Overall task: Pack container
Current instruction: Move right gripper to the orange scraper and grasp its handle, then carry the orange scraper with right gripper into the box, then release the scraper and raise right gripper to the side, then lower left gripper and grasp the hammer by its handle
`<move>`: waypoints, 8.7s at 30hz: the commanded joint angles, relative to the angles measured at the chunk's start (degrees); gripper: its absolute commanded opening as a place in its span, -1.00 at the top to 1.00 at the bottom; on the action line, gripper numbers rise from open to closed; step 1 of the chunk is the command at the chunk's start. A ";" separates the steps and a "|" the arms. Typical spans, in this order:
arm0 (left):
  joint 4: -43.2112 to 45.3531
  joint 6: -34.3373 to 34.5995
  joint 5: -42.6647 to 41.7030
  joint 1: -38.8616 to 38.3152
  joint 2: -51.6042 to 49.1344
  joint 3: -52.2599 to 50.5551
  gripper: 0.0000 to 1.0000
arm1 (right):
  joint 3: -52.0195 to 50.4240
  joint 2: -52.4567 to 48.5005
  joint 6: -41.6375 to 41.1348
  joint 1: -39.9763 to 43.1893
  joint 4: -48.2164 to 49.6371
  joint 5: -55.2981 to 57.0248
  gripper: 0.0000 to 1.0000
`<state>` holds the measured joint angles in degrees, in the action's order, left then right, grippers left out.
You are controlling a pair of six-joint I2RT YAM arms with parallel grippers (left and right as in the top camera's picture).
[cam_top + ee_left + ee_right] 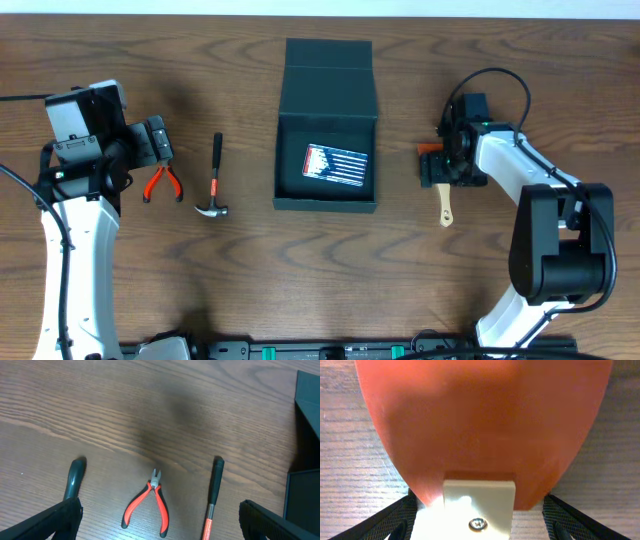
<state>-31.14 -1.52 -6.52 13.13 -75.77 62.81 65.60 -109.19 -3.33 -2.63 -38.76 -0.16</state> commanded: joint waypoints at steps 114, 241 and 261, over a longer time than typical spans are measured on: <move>-0.15 -0.37 -0.35 0.20 -0.55 0.92 -0.97 | 23.15 -5.57 65.13 -28.72 -13.29 -20.24 0.97; -5.86 -2.54 5.46 -17.14 -32.26 3.06 0.35 | 36.63 -4.42 -3.69 14.12 -21.27 -11.23 -0.69; -6.10 -2.82 5.49 -17.64 -31.87 3.21 0.89 | 36.63 -4.42 -3.69 14.12 -21.22 -11.23 -0.67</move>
<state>-37.06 -4.32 -1.15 -3.99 -107.50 64.66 102.48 -113.43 -6.98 11.55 -60.14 -10.74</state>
